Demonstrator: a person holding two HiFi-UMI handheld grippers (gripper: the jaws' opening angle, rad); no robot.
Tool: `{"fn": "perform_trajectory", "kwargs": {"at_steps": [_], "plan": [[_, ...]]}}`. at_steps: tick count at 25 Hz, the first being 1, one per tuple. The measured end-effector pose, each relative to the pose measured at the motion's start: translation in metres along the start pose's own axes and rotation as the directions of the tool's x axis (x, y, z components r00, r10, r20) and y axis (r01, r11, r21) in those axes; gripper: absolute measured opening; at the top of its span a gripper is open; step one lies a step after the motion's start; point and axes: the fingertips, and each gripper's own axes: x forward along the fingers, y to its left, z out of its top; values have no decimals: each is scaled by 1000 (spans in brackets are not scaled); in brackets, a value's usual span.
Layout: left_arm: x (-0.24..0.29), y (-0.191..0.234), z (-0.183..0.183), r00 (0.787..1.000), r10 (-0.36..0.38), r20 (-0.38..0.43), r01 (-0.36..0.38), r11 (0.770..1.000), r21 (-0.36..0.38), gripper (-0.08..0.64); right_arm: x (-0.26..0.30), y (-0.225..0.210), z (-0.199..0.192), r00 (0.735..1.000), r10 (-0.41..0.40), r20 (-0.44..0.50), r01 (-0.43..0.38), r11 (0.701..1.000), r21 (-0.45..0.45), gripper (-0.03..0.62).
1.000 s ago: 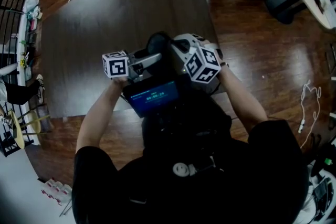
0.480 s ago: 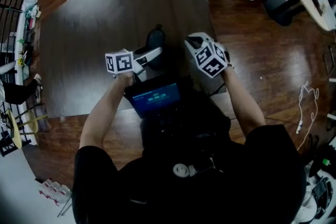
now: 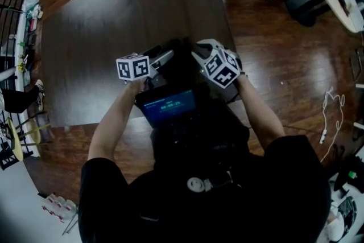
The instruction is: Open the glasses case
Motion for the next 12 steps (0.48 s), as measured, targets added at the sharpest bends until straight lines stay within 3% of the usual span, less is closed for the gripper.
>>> {"fn": "perform_trajectory", "kwargs": {"at_steps": [7,12], "plan": [[0,2,-10,999,6,-43,-3,997,81,321,3,10,-7,1000,18,-20,-18,1000,-13,129],[-1,-11,-12,995,23,-99,4,966,259,320,21,38,-1,997,72,-20,-73,993,-95,129]]}}
